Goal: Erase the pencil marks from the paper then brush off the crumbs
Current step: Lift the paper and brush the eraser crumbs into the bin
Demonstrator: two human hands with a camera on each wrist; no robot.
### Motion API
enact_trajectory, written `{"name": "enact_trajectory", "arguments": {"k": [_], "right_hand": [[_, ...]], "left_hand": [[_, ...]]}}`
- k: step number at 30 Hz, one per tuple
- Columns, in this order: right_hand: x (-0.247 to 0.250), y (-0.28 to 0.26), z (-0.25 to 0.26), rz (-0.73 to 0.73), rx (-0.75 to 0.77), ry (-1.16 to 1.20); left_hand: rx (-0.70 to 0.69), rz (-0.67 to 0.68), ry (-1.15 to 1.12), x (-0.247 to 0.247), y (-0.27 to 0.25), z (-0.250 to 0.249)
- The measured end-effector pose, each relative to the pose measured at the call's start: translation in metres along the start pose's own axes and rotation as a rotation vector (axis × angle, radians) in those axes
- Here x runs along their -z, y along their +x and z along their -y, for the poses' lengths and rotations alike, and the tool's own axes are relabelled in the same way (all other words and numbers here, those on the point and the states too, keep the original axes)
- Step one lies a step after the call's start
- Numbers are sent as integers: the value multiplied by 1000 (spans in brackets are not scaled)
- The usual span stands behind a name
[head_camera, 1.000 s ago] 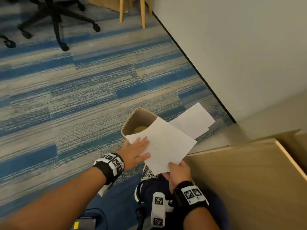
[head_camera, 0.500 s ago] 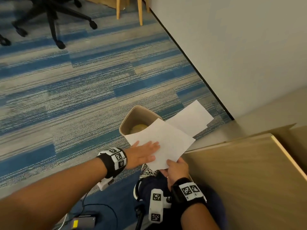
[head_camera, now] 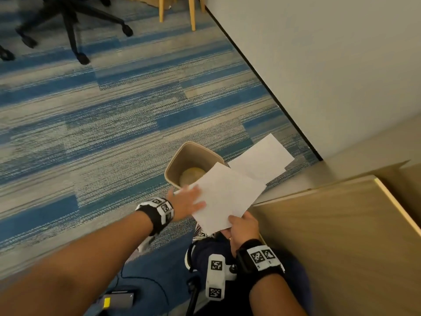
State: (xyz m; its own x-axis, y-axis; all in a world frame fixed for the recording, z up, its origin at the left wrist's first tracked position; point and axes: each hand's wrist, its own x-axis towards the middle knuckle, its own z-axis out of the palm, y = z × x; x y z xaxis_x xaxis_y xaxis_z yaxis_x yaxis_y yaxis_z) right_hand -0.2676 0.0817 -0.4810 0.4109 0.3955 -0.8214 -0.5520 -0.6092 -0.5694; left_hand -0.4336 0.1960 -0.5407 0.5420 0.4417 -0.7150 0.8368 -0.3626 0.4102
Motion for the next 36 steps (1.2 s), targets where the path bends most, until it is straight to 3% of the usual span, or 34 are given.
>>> {"name": "enact_trajectory", "arguments": {"k": [1,2,3,6,8,9,12,13,14,16,18,19,22,23,24,26,27,29,31,32,33,34,36], "right_hand": [[0,0,0,0,2,-5],[0,0,0,-1,6,-15],[0,0,1,1,7,-25],[1,-2,1,26,5,-14],[0,-4,2,39,6,-11],[0,-3,2,32,2,-27],[0,-2,1,32,-16,-45],[0,-1,2,37,-20,-37],[0,0,2,40,-26,-33],[0,3,-1,34,-19,-46],[-1,2,-3,24,-7,-65],[-1,2,-2,23,-10,-67],[-1,2,0,36,-33,-52],[-1,2,0,44,-30,-52],[-1,2,1,44,-25,-58],[-1,3,-1,27,-10,-84],[-1,2,-1,26,-8,-94],[-2,0,1,30,-13,-87],[-1,-1,2,32,-16,-65],[-2,-2,4,38,-19,-53],[-2,-3,5,39,-18,-45],[-1,-2,6,36,-19,-47],[-1,0,2,20,-8,-61]], "left_hand": [[119,-37,-8,7,6,9],[144,-87,-48,12,11,14],[81,-136,-86,13,12,11],[-349,-151,-109,7,-11,-30],[-450,-75,-42,-8,-14,-34],[-363,-29,1,-14,-9,-26],[111,-51,17,-3,3,9],[140,-90,-10,0,4,14],[75,-135,-78,3,2,9],[-201,-143,-221,4,-12,-18],[-381,-76,-161,-5,-19,-41],[-353,-16,-82,-7,-12,-38],[93,2,-19,8,9,-16],[87,-48,-39,13,13,-12],[-25,-85,-74,16,12,-16],[-321,-48,-157,17,1,-41],[-399,-12,-158,13,-6,-52],[-297,42,-34,8,0,-44],[49,-32,-22,12,13,-15],[158,-73,-50,16,15,-1],[163,-105,-76,17,18,5],[70,-115,-93,17,15,1],[-229,-77,-81,6,2,-26]]}}
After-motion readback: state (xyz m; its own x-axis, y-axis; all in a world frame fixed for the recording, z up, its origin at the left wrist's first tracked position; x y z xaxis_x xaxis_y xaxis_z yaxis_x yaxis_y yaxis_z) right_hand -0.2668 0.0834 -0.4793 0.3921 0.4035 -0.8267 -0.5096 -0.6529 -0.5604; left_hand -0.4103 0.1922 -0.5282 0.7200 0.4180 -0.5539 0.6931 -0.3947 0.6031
